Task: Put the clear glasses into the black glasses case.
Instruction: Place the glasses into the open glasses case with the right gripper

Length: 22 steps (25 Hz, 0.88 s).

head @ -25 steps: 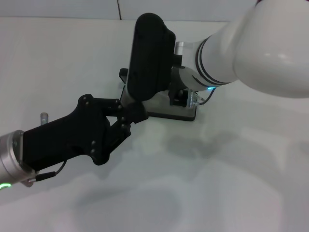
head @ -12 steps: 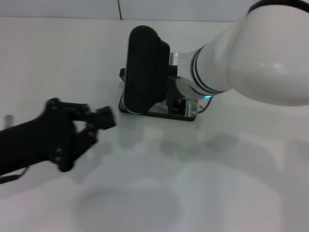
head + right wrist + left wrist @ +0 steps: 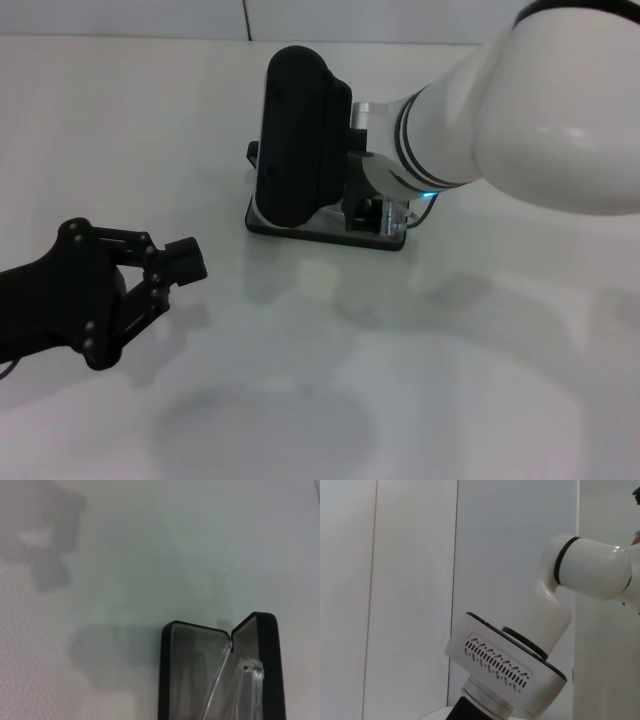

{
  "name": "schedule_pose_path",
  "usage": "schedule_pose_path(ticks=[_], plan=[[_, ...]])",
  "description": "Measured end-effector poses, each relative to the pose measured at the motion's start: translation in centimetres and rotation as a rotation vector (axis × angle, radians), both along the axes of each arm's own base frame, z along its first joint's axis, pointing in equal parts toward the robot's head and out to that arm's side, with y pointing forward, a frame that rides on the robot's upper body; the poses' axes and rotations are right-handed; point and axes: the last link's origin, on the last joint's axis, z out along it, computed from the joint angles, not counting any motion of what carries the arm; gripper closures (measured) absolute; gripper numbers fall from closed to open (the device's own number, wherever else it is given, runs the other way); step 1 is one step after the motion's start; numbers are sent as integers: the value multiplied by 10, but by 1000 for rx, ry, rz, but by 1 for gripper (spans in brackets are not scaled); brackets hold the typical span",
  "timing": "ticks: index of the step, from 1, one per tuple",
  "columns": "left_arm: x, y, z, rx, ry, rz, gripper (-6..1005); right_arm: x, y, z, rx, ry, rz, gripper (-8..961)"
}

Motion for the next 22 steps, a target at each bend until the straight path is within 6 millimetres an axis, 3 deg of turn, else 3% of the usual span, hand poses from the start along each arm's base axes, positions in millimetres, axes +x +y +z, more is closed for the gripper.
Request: schedule_pose_path(ticks=[22], plan=[[-13, -7, 3, 22, 29, 49, 914, 9, 8, 2, 18, -22, -28, 894]])
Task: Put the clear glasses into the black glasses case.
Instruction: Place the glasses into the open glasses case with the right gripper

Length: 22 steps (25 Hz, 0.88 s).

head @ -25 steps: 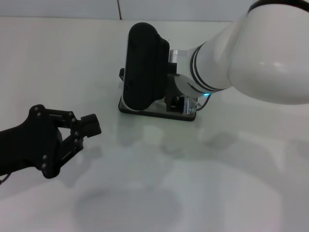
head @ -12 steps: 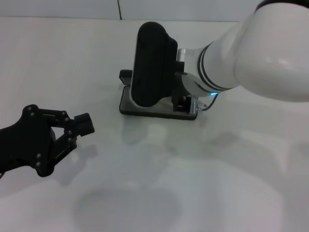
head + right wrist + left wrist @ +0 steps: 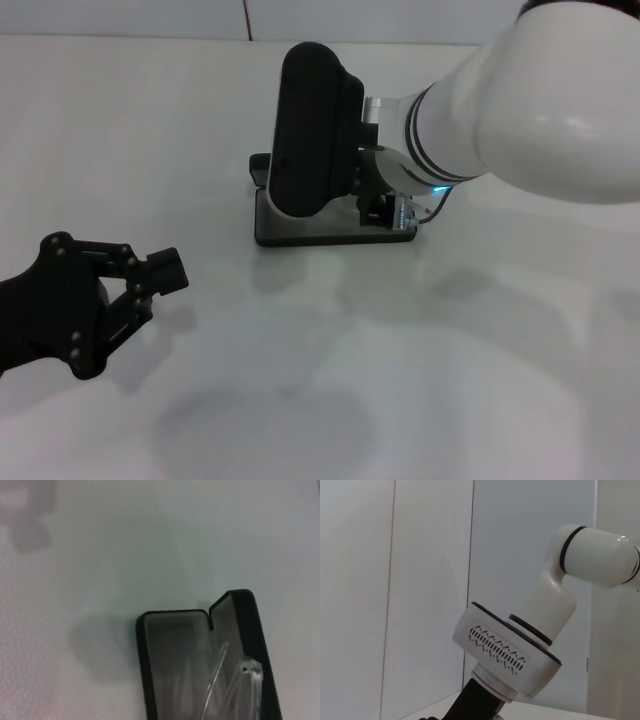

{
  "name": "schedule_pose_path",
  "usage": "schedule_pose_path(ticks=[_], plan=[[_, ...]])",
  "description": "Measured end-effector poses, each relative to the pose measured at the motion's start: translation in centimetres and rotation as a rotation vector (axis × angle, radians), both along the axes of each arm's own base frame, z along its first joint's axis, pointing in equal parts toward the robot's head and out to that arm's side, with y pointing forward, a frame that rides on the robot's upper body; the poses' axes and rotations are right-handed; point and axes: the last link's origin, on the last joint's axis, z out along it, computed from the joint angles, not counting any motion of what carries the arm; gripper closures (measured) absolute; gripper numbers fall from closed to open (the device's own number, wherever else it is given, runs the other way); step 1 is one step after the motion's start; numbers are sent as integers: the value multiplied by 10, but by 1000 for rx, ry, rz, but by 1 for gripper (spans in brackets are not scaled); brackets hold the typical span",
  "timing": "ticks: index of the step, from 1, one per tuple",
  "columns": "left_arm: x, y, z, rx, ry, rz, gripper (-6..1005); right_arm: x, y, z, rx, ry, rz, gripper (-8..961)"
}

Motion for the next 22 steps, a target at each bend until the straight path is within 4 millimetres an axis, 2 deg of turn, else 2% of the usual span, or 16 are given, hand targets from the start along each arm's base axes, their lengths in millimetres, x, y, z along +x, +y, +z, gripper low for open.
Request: schedule_pose_path(ticks=[22], plan=[[2, 2, -4, -1, 4, -2, 913, -1, 0, -3, 13, -57, 84, 894]])
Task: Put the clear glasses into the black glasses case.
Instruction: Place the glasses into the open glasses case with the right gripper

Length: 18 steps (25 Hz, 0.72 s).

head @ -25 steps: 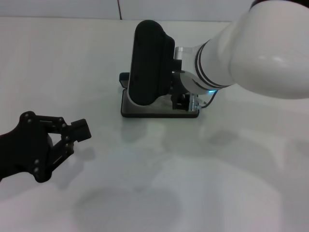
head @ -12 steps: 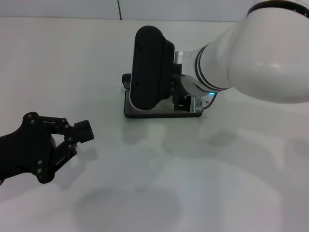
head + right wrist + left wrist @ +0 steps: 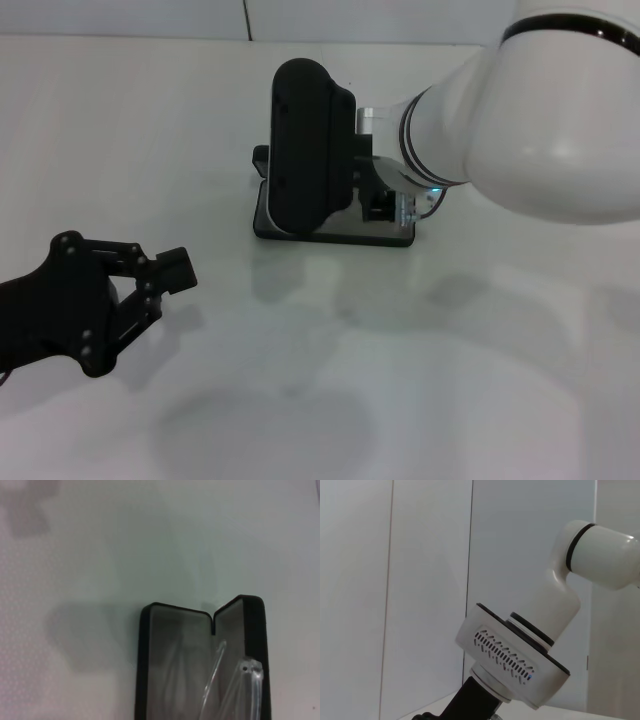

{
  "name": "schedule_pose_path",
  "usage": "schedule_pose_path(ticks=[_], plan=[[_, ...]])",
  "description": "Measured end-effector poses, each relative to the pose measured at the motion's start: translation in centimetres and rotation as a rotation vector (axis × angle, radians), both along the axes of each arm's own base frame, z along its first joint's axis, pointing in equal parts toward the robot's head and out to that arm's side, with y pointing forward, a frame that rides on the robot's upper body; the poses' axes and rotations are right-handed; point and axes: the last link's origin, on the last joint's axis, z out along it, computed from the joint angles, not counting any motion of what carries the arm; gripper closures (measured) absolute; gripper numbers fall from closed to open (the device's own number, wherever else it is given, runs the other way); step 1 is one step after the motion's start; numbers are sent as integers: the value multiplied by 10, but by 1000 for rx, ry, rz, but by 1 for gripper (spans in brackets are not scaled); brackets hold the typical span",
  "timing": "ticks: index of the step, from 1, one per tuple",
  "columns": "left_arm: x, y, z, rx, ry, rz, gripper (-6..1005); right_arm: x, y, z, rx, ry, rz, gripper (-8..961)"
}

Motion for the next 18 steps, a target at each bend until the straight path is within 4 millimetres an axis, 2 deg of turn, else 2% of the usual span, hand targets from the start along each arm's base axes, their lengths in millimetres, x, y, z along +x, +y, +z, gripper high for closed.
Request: schedule_pose_path(ticks=[18], plan=[[-1, 0, -2, -3, 1, 3, 913, -5, -6, -2, -13, 14, 18, 896]])
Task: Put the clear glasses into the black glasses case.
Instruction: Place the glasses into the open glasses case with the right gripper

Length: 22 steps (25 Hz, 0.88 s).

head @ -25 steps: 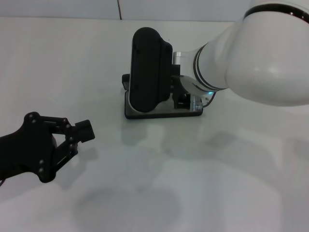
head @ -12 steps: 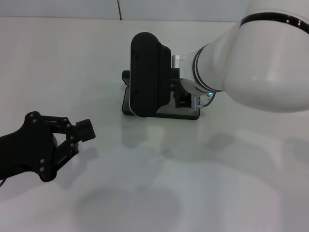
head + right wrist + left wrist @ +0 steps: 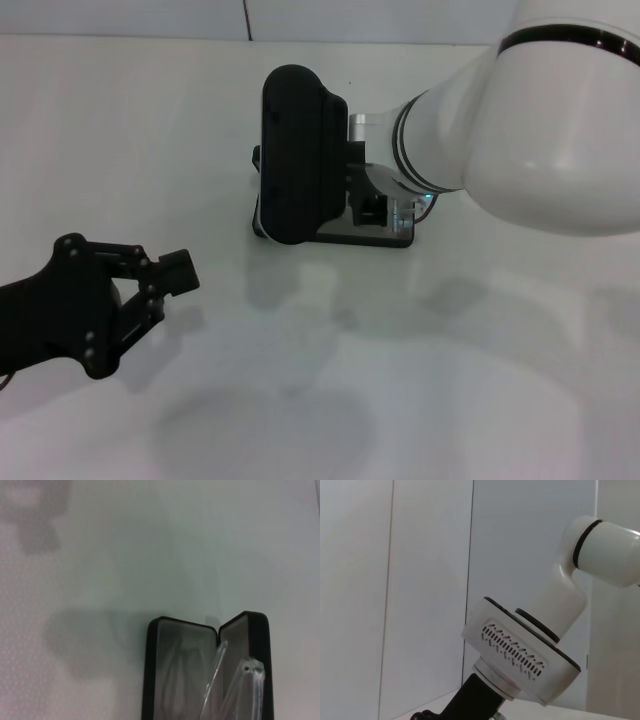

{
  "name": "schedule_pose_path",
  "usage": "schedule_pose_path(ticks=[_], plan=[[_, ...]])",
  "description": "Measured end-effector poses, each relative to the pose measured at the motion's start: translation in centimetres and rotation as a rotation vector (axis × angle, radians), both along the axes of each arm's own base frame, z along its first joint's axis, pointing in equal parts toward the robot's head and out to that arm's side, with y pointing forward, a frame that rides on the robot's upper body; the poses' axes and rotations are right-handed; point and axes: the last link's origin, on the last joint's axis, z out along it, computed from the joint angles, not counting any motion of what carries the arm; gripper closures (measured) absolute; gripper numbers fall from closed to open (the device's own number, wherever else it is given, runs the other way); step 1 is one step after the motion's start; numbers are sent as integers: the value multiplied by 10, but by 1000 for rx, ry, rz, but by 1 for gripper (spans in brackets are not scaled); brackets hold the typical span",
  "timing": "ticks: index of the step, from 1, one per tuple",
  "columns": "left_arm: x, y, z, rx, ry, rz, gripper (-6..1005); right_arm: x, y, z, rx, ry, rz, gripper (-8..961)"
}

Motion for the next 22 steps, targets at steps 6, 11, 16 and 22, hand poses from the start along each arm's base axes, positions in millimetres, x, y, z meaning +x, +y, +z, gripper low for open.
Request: schedule_pose_path(ticks=[6, 11, 16, 22], plan=[[0, -1, -3, -9, 4, 0, 913, -1, 1, -2, -8, 23, -9, 893], [0, -1, -4, -12, 5, 0, 913, 0, 1, -2, -10, 31, -20, 889], [0, -1, -4, -13, 5, 0, 912, 1, 4, -2, -1, 45, -43, 886], [0, -1, -4, -13, 5, 0, 912, 0, 6, -1, 3, 46, -48, 883]])
